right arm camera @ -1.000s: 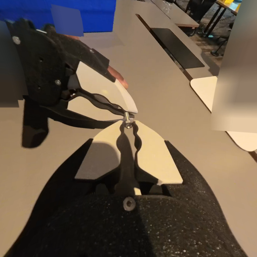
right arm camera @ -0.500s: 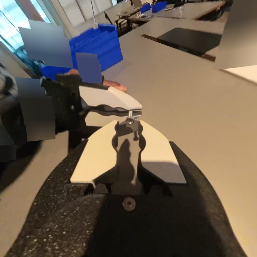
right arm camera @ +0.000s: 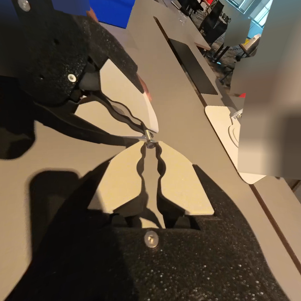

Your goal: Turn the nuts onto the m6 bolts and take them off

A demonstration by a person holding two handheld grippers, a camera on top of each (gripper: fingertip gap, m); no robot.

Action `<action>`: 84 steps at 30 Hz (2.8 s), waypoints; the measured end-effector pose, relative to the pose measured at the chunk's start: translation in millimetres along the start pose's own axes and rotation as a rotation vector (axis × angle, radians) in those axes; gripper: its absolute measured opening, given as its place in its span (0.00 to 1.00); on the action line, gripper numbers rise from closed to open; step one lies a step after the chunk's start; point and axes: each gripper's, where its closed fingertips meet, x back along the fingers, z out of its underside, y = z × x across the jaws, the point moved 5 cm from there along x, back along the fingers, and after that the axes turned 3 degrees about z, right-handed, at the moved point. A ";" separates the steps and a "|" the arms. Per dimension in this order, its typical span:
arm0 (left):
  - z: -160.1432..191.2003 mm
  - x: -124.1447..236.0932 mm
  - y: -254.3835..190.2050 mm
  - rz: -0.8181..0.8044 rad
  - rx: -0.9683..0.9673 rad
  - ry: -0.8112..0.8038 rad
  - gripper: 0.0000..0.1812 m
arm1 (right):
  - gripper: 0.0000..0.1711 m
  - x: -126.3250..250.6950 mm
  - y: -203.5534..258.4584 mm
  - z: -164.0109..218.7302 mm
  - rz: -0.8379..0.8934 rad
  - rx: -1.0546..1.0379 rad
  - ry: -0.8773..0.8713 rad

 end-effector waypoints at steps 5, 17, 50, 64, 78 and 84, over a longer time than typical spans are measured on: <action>2.4 -1.6 -1.2 -0.018 -0.058 0.044 0.03 | 0.06 -4.9 -3.3 4.7 -0.170 -0.566 0.037; 2.8 -1.0 1.9 -0.017 -0.012 0.028 0.03 | 0.26 -2.3 -13.5 8.3 -0.167 -0.405 -0.034; 2.8 -1.4 -0.8 0.009 -0.012 0.029 0.03 | 0.17 -1.1 -5.7 9.3 -0.050 -0.057 -0.016; 4.7 -2.7 -2.3 -0.011 -0.070 0.062 0.03 | 0.06 -11.0 -6.3 17.0 -0.423 -0.917 -0.091; 6.8 -2.6 -3.9 0.033 -0.033 0.043 0.03 | 0.11 -6.4 1.1 11.9 -0.020 0.045 -0.017; 7.7 -3.0 -3.9 0.009 -0.086 0.072 0.03 | 0.07 -10.5 -0.2 10.7 -0.114 -0.306 0.039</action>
